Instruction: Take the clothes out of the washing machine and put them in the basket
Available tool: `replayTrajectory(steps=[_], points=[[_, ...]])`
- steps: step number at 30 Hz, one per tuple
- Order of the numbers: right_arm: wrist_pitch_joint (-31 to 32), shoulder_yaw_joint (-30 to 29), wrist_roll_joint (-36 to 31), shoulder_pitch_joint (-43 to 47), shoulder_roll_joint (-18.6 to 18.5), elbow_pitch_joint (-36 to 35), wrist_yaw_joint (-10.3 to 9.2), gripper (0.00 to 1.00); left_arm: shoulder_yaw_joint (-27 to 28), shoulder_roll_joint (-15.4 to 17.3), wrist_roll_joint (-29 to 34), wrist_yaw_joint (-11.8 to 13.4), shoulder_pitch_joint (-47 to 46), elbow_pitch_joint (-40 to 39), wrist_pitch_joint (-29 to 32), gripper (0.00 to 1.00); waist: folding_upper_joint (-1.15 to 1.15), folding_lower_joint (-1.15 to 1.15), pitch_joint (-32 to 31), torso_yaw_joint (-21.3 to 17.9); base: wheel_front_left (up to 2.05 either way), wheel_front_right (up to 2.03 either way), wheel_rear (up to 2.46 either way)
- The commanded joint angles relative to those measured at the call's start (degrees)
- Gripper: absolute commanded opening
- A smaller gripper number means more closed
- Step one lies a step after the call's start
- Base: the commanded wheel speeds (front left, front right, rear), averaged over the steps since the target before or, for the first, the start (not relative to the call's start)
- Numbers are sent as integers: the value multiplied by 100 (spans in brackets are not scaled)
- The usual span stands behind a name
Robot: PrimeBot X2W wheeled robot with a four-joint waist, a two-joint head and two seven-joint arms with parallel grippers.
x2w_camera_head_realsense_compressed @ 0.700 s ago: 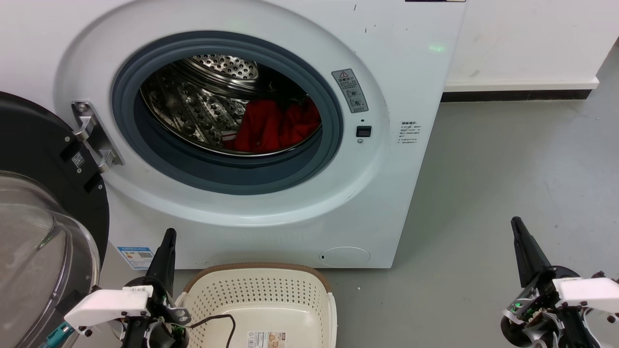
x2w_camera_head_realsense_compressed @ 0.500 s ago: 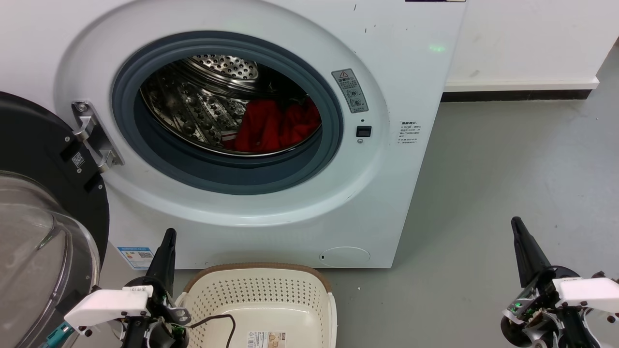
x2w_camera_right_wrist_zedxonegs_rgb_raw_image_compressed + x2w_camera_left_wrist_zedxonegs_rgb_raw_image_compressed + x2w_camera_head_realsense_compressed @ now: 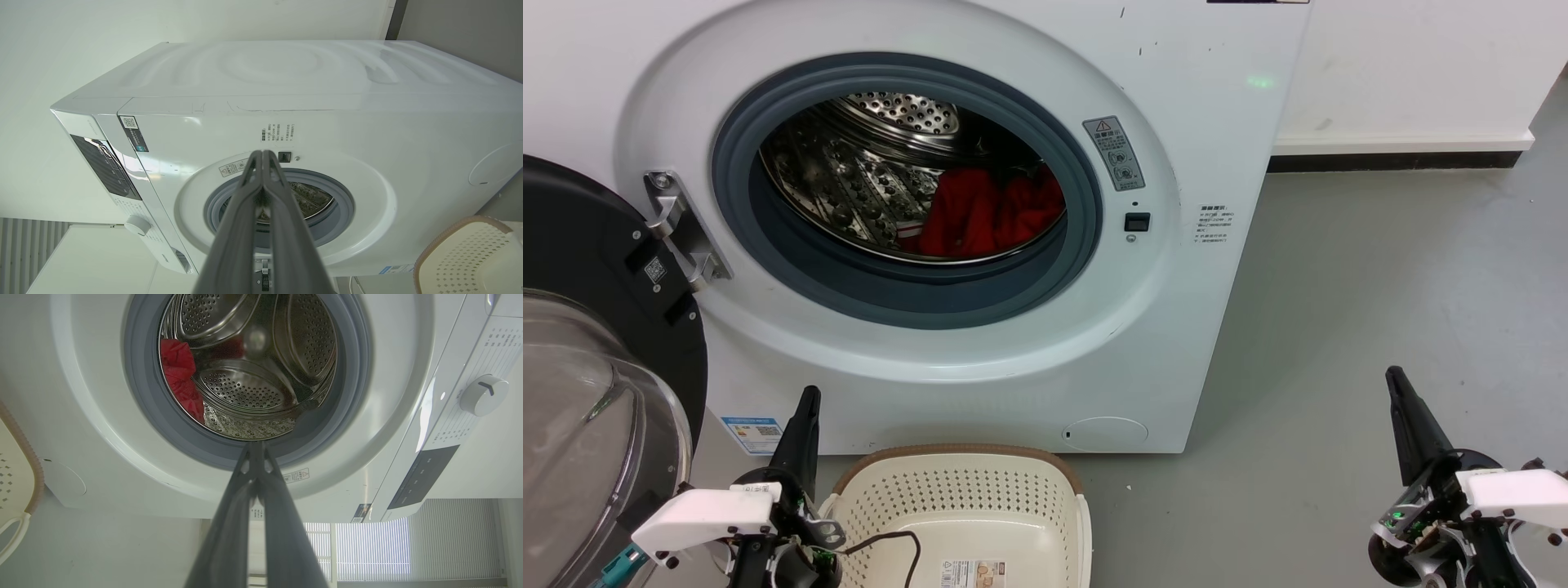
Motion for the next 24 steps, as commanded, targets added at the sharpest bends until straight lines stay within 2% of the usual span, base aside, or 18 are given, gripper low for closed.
replayTrajectory(steps=[1,2,7,11,24], points=[[5,1,-28,-73,17,7,-2,0,12,12,0,-10,-33,0,26,0,0,0,0,0,0,0,0],[-2,0,-1,3,1,7,0,100,-2,-1,1,1,2,8,-2,100,0,0,0,0,0,0,0],[-68,32,-29,131,8,127,-1,100,-37,-18,51,2,132,86,-77,100,0,0,1,1,0,0,0],[-187,40,-229,165,8,93,-1,100,-24,-16,345,2,169,-10,-195,100,0,0,4,3,0,0,0],[-537,100,-1987,299,6,-410,-1,100,-156,-11,1974,232,273,-461,-542,100,0,0,20,4,0,0,0]])
